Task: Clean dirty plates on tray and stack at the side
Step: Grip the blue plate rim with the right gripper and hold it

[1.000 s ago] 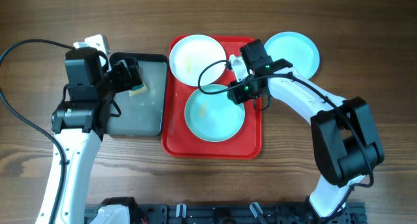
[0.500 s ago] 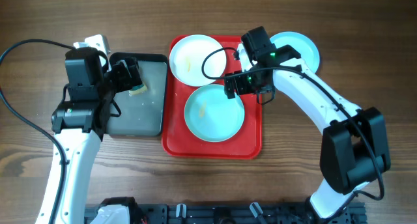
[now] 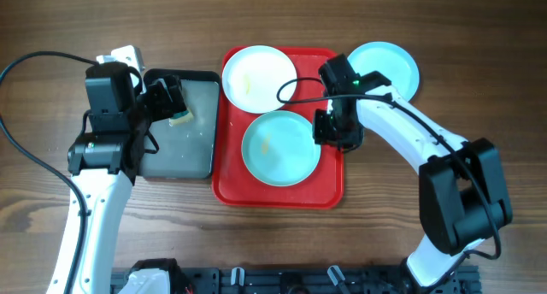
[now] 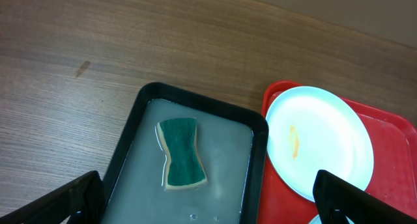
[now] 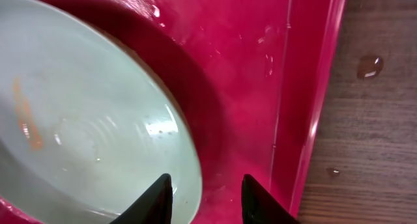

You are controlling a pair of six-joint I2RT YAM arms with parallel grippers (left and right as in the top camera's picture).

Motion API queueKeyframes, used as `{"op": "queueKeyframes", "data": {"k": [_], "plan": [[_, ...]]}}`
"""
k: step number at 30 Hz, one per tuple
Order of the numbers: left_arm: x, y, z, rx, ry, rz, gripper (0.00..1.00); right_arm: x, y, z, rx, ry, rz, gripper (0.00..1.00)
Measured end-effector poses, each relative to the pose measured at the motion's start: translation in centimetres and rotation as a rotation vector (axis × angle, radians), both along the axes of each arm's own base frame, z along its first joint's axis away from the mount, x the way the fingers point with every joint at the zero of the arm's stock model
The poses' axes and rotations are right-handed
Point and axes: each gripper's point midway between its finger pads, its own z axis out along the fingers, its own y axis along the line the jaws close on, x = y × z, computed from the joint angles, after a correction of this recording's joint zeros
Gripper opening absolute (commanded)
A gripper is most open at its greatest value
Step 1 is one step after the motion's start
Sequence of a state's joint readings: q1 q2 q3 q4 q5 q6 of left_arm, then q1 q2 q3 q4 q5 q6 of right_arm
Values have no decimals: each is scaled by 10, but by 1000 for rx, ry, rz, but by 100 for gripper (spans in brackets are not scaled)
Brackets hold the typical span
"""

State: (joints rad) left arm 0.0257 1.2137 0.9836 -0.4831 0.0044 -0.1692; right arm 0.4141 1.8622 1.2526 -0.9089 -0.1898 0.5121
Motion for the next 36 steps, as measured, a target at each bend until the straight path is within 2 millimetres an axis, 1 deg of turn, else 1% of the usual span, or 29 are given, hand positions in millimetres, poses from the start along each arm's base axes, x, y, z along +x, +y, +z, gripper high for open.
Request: {"op": "queueKeyframes", "data": {"k": [4,6,8,10,13,14,16,17,18,19,22,25,29,32,36], "plan": [[0,0,0,0,0,0,100,-6,7,-2,-2,8,5,35],[0,0,0,0,0,0,100,-11,16,-2,-2,11,18,35],[0,0,0,0,0,0,100,-17,19,-2,-10,28,1,35],[0,0,0,0,0,0,100,-20,20,-3,-19,41,-35,35],[0,0,0,0,0,0,100,-21,18,-9,-29,46,-89,33],[0,0,0,0,0,0,100,-23,16,-13,-33,50,-107,31],[0,0,0,0,0,0,100,-28,14,-20,-38,61,-126,22],[0,0,0,0,0,0,100,-29,13,-23,-38,61,-134,15],[0,0,0,0,0,0,100,-31,12,-27,-39,65,-142,5],[0,0,0,0,0,0,100,-33,11,-29,-41,69,-148,4],[0,0,0,0,0,0,100,-30,13,-28,-30,50,-124,4],[0,0,0,0,0,0,100,-24,16,-25,-16,12,-27,5],[0,0,0,0,0,0,100,-7,24,-19,13,-74,94,5],[0,0,0,0,0,0,100,1,26,-18,13,-117,131,5],[0,0,0,0,0,0,100,3,26,-18,12,-129,148,5]]}}
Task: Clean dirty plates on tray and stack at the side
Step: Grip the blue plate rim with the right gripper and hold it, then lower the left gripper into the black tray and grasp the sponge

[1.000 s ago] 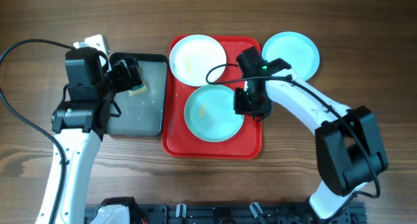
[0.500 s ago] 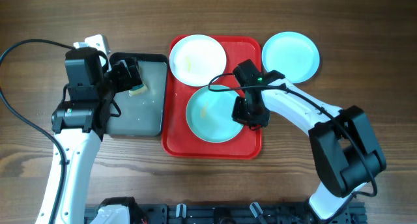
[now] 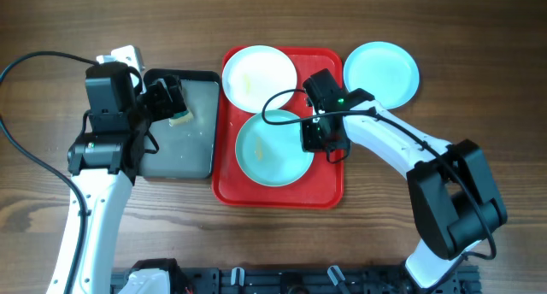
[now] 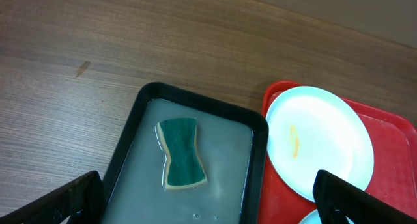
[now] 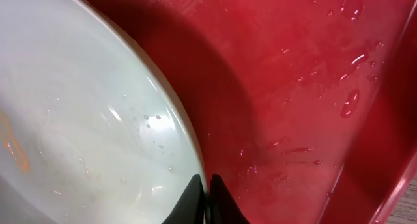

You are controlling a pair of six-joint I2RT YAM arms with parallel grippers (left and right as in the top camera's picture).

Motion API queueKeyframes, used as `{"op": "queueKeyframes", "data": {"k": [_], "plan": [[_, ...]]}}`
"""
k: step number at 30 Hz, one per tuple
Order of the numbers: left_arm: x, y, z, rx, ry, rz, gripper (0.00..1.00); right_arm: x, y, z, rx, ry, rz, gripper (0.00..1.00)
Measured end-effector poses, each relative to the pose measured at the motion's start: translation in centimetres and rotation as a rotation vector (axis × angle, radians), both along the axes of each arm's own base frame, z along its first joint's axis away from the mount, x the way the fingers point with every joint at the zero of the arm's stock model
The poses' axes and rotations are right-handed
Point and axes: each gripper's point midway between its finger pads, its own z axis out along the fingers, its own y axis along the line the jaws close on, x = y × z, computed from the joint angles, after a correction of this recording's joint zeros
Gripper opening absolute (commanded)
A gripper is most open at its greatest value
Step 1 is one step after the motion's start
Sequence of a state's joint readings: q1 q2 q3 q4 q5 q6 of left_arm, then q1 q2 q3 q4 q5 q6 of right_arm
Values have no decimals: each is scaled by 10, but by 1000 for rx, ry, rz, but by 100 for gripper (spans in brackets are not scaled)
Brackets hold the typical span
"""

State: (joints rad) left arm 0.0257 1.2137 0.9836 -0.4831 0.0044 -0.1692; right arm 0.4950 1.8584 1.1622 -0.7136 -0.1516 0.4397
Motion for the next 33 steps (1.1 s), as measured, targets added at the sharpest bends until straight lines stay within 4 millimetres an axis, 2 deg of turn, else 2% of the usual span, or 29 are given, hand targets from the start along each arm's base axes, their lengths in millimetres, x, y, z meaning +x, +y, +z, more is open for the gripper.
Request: {"op": "queueKeyframes", "data": {"k": [15,20,23,27,28,30,33], "plan": [[1,-2,1,-7,-7,-8,100,-7,-4,-1,-18,27,0,6],[-15,-13,-17,-54,92,-55,100,-6,-4,-1,-17,24,0,6],[-22,-31,-23,-128,133,-126,100,-7,-4,-1,-19,27,0,6],[-27,-49,-23,-206,145,-200,100,-7,-4,-1,-19,28,0,6],[-27,-52,-22,-217,144,-212,99,-7,-4,-1,-19,28,0,7],[-27,-55,-20,-233,138,-225,89,-7,-4,-1,-19,28,0,7],[-24,-49,-24,-256,151,-153,86,-7,-4,-1,-19,27,0,7]]}}
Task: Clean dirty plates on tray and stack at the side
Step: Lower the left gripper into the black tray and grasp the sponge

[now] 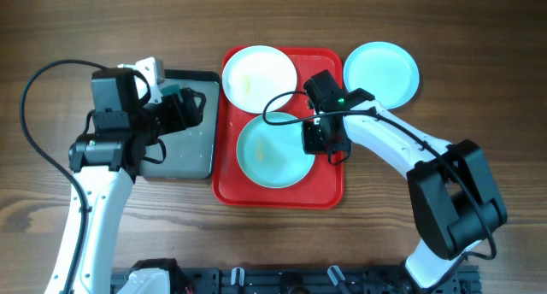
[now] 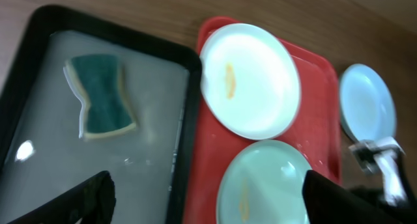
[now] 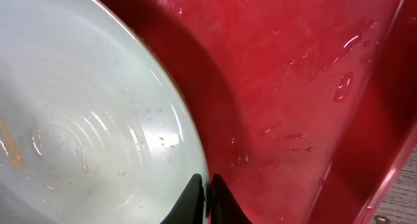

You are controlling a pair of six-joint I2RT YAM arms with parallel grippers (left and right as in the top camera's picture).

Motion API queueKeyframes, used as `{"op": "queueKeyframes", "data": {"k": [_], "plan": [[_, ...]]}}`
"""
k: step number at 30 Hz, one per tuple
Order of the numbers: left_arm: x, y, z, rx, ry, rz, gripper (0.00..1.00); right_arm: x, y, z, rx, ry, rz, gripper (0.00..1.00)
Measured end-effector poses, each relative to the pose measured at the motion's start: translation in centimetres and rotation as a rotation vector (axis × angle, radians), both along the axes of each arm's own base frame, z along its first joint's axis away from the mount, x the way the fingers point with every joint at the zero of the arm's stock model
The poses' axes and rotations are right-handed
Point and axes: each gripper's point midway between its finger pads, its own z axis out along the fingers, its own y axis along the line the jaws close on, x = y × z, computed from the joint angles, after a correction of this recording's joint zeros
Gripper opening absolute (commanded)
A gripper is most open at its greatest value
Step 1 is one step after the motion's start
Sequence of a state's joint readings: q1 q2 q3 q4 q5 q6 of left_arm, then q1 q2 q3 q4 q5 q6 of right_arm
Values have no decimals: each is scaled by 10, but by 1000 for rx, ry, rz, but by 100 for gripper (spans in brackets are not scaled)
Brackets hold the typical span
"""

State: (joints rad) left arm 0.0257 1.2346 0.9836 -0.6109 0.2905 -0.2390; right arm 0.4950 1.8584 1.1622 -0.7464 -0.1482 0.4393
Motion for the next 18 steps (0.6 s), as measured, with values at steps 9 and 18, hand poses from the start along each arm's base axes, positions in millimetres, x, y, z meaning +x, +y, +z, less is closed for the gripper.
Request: {"op": "queueKeyframes", "data": {"k": [9,18], "plan": [[16,27,-65,50,190,194,70,1,0,0,2,-3,0,8],[55,60,-76,183,91,322,63,4,2,1,7,-15,0,8]]}}
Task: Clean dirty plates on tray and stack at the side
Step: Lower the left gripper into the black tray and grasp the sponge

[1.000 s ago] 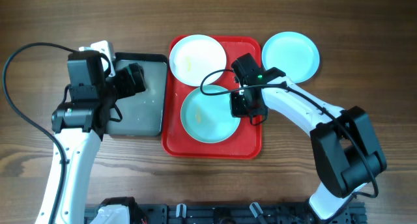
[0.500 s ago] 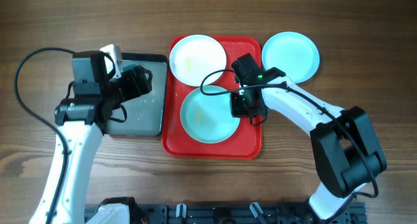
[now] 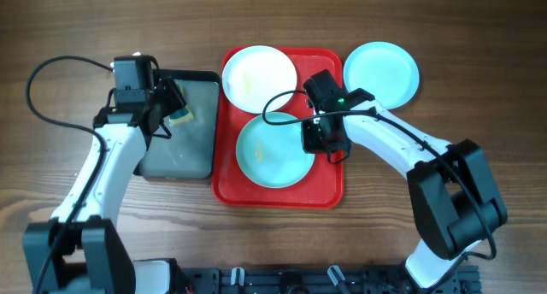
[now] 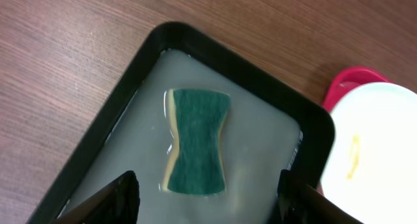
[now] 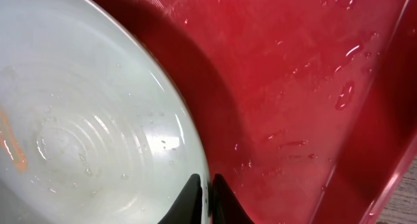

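On the red tray (image 3: 329, 187) lie two dirty plates: a white one (image 3: 258, 77) at the back and a pale green one (image 3: 275, 149) with an orange smear in front. My right gripper (image 5: 206, 196) is shut on the green plate's (image 5: 85, 120) right rim. A clean light blue plate (image 3: 383, 69) rests on the table right of the tray. A green sponge (image 4: 197, 140) lies in the water of the black basin (image 4: 98, 136). My left gripper (image 4: 207, 201) hangs open just above the sponge (image 3: 180, 116).
The black basin (image 3: 175, 157) sits against the tray's left side. Cables loop over the table at the far left and above the tray near the right arm. Bare wood lies in front of the tray and at the right.
My left gripper has moved back left over the basin and now hangs over the sponge, still open. The right gripper still pinches the green plate's rim; the plate has not moved.
At first my right gripper stood open around the green plate's right rim, the left open over the basin. Then the right was shut on the rim and the plate sat slightly further left. The left gripper was afterwards nearer the tray, and is now over the sponge.
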You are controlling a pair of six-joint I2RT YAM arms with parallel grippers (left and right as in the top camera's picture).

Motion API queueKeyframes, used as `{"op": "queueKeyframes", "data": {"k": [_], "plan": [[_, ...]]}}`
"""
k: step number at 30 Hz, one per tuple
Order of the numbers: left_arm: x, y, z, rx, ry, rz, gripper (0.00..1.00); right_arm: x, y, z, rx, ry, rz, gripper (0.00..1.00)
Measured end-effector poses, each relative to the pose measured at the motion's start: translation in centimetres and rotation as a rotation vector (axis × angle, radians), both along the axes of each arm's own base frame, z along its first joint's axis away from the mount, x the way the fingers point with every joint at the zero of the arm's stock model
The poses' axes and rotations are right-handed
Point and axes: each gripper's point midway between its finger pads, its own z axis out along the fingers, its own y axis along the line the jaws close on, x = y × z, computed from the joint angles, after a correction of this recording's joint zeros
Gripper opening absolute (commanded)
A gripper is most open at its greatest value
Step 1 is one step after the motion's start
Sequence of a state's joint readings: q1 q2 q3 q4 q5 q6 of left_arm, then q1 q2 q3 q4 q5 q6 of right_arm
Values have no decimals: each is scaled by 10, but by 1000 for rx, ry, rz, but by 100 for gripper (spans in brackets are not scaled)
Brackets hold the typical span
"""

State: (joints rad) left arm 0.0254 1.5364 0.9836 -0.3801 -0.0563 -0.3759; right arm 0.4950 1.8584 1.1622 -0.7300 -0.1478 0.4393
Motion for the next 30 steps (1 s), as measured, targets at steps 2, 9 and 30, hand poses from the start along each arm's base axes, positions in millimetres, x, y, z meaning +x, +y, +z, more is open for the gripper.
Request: {"op": "queueKeyframes", "data": {"k": [2,9,30], "plan": [[5,1,-11,11,13,-3,60,2,1,0,4,-7,0,9],[9,3,-49,35,86,-28,49,2,1,0,5,-9,0,10],[13,-4,-86,72,145,-134,18,2,1,0,5,-9,0,11]]}}
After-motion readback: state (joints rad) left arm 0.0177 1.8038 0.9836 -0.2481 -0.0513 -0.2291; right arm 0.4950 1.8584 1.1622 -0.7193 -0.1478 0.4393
